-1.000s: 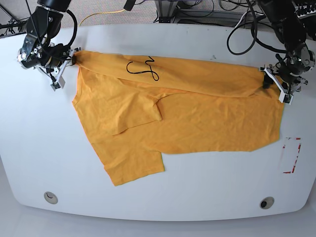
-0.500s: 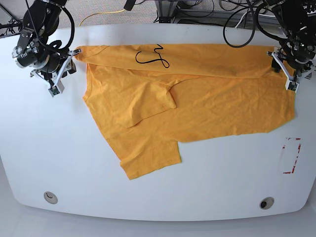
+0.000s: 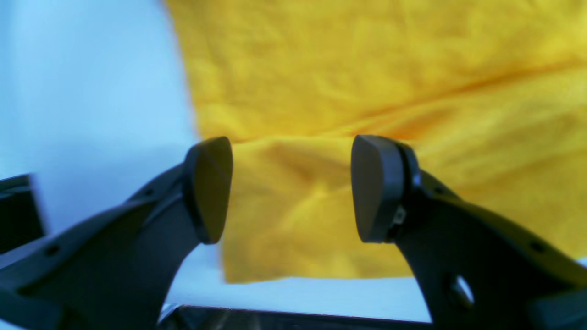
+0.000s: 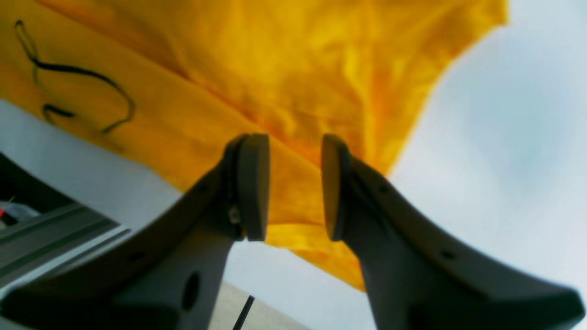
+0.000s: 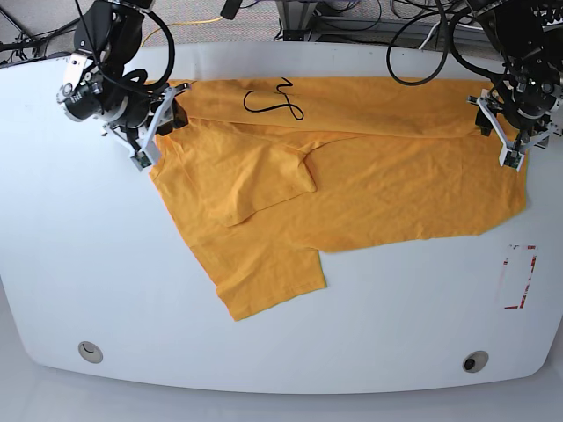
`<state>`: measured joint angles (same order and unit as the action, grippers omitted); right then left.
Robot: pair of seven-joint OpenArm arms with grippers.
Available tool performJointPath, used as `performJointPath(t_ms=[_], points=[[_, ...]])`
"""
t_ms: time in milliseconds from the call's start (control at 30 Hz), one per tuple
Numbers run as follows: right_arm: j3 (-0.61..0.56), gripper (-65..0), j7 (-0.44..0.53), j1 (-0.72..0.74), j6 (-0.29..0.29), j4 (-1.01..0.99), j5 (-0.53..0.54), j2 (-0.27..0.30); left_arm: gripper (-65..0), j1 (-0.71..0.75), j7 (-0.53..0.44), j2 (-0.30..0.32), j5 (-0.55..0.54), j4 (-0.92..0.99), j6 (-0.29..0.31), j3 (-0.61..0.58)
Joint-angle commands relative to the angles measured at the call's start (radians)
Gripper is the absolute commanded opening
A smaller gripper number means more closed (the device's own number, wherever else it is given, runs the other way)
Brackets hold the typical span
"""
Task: Fold the T-shirt properly
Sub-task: 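Lay the folded edge down with both grippers and release it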
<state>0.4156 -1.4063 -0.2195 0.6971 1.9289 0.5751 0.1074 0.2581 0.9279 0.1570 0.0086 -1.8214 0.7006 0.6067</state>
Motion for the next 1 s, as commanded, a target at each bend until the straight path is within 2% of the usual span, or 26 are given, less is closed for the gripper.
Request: performJointPath(t_ms=[0,200,333,533,767,967], points=[[-0.014,-47.4,0.020,0.005,0.001,0.014,-0.043,-0.022,-27.2,-0.006,-0.013,0.016,-0.003,-0.015,-0.002,0.005],[-0.096,-47.2,0.100,0.005,0.001,-0.012,-0.241,-0.056,-27.2,-0.003,-0.013,0.014,-0.003,-0.016,-0.002,0.006],[-0.111,-47.4,0.164,0.002,0.001,-0.105,-0.292,-0.042,-27.2,-0.003,-0.013,0.014,-0.003,-0.016,-0.002,0.005],[-0.110,-47.6,0.238,-0.060,0.001,-0.205,-0.272,0.041,-27.2,-0.003,-0.013,0.016,-0.003,-0.018,-0.002,0.006],[-0.106,-47.6,0.252,-0.189,0.001,-0.136,-0.206,0.128,-27.2,-0.001,-0.013,0.016,-0.008,-0.024,-0.002,0.009],[-0.014,-47.6,0.249,-0.238,0.001,-0.062,-0.200,0.143,-27.2,-0.001,-0.013,0.014,-0.009,-0.024,-0.002,0.006]])
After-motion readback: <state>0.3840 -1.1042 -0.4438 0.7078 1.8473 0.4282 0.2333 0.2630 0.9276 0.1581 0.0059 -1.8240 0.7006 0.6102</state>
